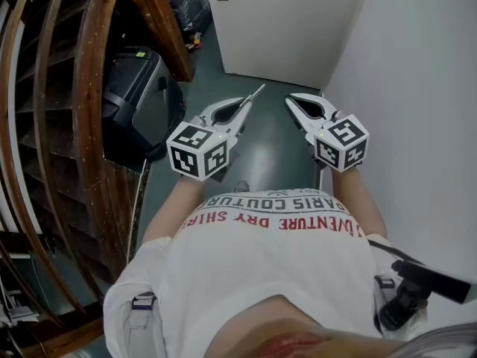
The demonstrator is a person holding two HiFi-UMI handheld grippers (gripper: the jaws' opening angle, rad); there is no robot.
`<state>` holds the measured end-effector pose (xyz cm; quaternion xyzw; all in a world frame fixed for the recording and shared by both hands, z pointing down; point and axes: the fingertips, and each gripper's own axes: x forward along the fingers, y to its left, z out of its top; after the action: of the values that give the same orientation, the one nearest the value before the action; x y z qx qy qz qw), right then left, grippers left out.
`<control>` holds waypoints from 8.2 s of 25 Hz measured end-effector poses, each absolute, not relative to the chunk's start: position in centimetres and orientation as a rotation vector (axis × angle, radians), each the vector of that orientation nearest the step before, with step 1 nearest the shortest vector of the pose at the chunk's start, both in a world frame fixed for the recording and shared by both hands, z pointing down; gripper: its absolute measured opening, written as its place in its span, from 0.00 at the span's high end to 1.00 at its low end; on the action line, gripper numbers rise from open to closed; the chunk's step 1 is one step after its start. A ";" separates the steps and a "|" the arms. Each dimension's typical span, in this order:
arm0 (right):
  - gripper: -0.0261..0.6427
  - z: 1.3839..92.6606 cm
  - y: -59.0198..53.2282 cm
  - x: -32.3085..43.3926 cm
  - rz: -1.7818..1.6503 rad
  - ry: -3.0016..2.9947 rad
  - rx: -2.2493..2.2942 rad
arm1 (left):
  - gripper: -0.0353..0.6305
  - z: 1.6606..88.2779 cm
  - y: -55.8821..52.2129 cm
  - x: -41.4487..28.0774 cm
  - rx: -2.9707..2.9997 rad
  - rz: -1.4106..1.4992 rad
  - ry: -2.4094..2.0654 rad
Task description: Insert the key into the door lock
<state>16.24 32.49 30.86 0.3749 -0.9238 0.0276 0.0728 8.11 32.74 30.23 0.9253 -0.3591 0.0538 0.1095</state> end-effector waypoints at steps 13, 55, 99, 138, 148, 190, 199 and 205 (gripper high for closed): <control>0.96 35.4 16.5 12.8 0.128 -2.737 1.108 | 0.91 34.4 16.6 3.7 2.667 0.148 -1.089; 0.96 39.5 -49.8 6.9 0.271 -2.680 1.083 | 0.91 38.3 -49.7 -3.8 2.523 0.235 -1.134; 0.72 36.2 -61.1 5.5 -0.042 -2.658 1.142 | 0.91 42.4 -61.7 -5.3 1.896 -0.533 -0.905; 0.72 36.0 -60.8 5.5 -0.027 -2.656 1.121 | 0.91 45.0 -63.8 -3.8 1.474 -0.943 -0.799; 0.73 35.9 -60.6 5.6 -0.046 -2.665 1.085 | 0.91 44.9 -64.2 -3.9 1.461 -0.979 -0.810; 0.73 35.6 -60.1 5.2 -0.050 -2.679 1.095 | 0.91 44.4 -65.5 -3.7 1.438 -1.045 -0.842; 0.73 35.8 -60.3 6.9 -0.052 -2.627 1.200 | 0.84 45.4 -64.8 -4.3 1.682 -0.819 -0.844; 0.85 34.3 -50.9 5.3 -0.026 -2.670 1.080 | 0.84 40.0 -54.6 -5.0 2.193 -0.375 -0.893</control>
<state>5.30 -50.92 34.28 0.3717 -0.9191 -0.0090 0.1306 -4.99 -54.57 40.01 0.8523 -0.3469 -0.1457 0.3634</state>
